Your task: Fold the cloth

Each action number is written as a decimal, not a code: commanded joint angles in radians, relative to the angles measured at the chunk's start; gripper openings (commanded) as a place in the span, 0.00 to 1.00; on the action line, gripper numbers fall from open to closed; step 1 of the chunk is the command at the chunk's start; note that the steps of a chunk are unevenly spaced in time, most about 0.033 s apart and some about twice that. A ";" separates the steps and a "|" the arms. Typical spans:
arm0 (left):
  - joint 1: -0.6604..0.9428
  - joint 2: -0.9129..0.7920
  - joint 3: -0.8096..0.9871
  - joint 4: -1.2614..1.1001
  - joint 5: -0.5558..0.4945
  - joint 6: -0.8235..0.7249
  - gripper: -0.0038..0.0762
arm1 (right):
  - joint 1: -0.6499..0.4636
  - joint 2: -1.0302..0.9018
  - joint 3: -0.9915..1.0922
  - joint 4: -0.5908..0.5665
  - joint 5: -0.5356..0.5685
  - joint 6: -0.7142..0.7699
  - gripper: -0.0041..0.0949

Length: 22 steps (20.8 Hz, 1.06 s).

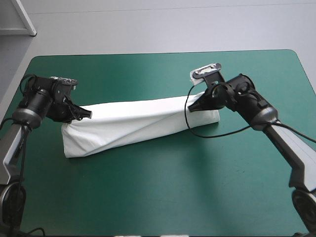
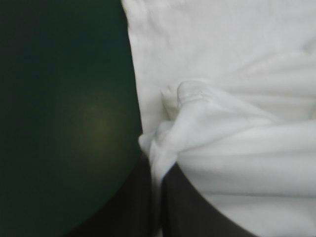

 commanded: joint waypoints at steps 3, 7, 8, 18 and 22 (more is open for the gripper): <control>0.042 0.087 -0.177 0.009 -0.066 0.035 0.04 | -0.013 0.120 -0.206 -0.071 -0.048 0.017 0.02; 0.042 0.214 -0.251 0.013 -0.175 0.049 0.04 | -0.053 0.274 -0.326 -0.055 -0.051 0.017 0.02; 0.042 0.232 -0.253 0.021 -0.202 0.049 0.04 | -0.058 0.295 -0.335 -0.055 -0.056 0.017 0.02; 0.042 0.314 -0.337 0.017 -0.192 0.040 0.61 | -0.070 0.307 -0.419 -0.004 -0.041 0.026 0.87; 0.042 0.314 -0.564 0.005 0.046 0.040 0.65 | -0.074 0.189 -0.436 -0.090 -0.014 0.034 0.87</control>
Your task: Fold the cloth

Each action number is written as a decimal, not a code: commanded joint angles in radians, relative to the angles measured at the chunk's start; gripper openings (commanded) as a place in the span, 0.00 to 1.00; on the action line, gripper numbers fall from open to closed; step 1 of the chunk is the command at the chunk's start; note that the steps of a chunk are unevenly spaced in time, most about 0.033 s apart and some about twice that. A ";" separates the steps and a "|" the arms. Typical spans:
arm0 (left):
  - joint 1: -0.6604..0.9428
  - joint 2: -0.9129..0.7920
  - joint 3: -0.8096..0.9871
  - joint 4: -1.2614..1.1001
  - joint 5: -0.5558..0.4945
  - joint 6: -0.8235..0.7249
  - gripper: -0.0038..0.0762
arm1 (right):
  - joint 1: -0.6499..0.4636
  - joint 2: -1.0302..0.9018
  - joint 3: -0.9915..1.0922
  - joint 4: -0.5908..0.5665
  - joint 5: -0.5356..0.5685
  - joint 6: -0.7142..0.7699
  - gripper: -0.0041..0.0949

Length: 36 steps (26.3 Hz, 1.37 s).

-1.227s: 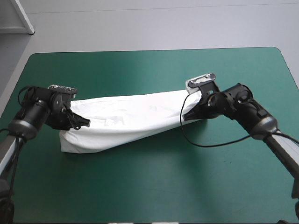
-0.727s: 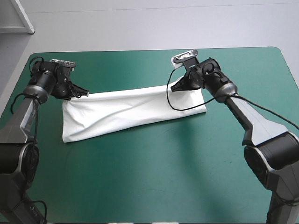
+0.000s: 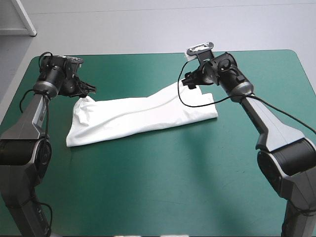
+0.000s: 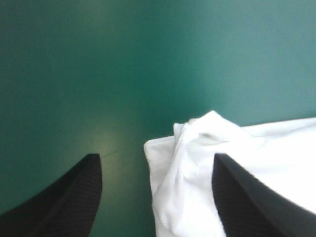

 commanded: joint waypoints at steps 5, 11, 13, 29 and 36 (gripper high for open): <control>0.003 -0.070 -0.234 -0.181 0.177 0.030 0.43 | -0.076 -0.200 -0.028 -0.043 0.046 0.008 0.86; -0.045 -0.077 -0.193 -0.426 0.177 0.117 0.04 | -0.188 -0.205 -0.028 0.142 0.171 -0.093 0.82; -0.089 -0.077 -0.164 -0.441 0.172 0.117 0.04 | -0.218 -0.201 -0.028 0.203 0.187 -0.129 0.79; -0.383 -0.066 0.264 -0.297 -0.274 -0.033 0.04 | -0.389 -0.029 -0.026 0.590 0.337 -0.321 0.77; -0.385 0.000 0.339 -0.305 -0.331 -0.052 0.04 | -0.387 0.132 -0.026 0.750 0.336 -0.386 0.77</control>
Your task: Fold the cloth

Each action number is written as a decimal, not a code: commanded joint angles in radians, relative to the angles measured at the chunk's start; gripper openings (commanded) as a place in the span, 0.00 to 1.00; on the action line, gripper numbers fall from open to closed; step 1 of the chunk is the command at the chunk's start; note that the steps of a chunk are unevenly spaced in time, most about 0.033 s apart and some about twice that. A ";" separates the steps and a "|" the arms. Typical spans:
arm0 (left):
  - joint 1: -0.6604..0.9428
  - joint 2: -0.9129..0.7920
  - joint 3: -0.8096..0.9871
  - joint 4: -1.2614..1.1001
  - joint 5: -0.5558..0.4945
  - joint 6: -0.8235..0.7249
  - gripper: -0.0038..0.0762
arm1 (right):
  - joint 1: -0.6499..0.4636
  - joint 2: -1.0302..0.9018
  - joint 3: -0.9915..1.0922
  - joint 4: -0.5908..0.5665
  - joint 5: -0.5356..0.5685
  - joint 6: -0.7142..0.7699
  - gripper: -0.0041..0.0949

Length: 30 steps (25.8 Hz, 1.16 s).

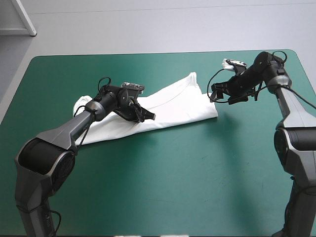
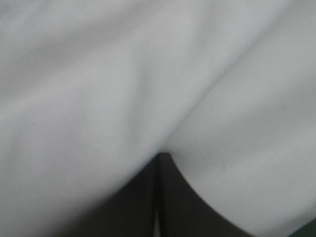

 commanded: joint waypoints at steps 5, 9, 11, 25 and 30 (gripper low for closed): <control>-0.005 -0.002 0.001 -0.017 -0.021 -0.013 0.04 | 0.000 0.054 -0.025 0.164 0.022 -0.040 0.77; -0.005 -0.002 0.001 -0.017 -0.025 -0.013 0.04 | 0.062 0.077 -0.025 0.159 0.034 -0.038 0.77; -0.005 -0.002 0.001 -0.017 -0.025 -0.013 0.04 | 0.097 0.077 -0.025 0.129 0.032 -0.028 0.77; -0.005 -0.002 0.001 -0.019 -0.004 -0.013 0.04 | 0.183 0.043 -0.029 0.079 -0.076 0.025 0.03; -0.005 -0.002 0.001 -0.023 0.001 -0.009 0.04 | 0.183 -0.049 -0.040 0.077 -0.102 0.025 0.03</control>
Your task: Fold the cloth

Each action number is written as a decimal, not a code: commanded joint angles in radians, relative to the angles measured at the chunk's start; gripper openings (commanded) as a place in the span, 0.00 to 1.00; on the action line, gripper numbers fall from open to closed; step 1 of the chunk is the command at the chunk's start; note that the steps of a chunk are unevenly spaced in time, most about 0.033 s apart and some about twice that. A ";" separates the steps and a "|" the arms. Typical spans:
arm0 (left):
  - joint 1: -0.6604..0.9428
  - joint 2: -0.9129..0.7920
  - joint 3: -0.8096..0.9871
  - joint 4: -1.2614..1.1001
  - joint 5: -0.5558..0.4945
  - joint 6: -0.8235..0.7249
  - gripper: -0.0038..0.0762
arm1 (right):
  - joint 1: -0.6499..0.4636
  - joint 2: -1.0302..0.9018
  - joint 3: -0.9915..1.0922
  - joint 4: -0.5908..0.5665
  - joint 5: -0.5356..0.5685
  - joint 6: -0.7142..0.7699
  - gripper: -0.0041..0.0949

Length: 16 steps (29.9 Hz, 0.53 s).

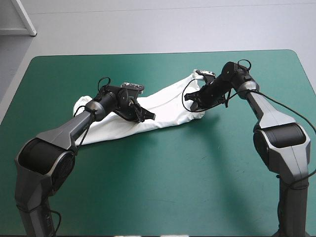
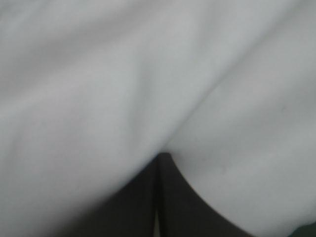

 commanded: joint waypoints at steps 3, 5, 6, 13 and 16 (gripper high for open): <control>-0.005 -0.006 0.001 -0.037 0.010 0.008 0.04 | 0.000 -0.189 -0.044 0.053 -0.033 -0.002 0.03; -0.005 -0.006 0.001 -0.065 0.014 0.038 0.04 | 0.002 -0.228 -0.057 0.083 -0.040 -0.002 0.03; -0.005 -0.006 0.001 -0.080 0.014 0.054 0.04 | 0.002 -0.245 -0.065 0.103 -0.045 -0.002 0.03; -0.005 -0.006 0.001 -0.217 0.019 0.139 0.04 | 0.039 -0.298 -0.163 0.199 -0.054 -0.005 0.03; -0.017 -0.006 0.001 -0.261 0.021 0.152 0.04 | 0.085 -0.300 -0.215 0.199 -0.054 -0.005 0.03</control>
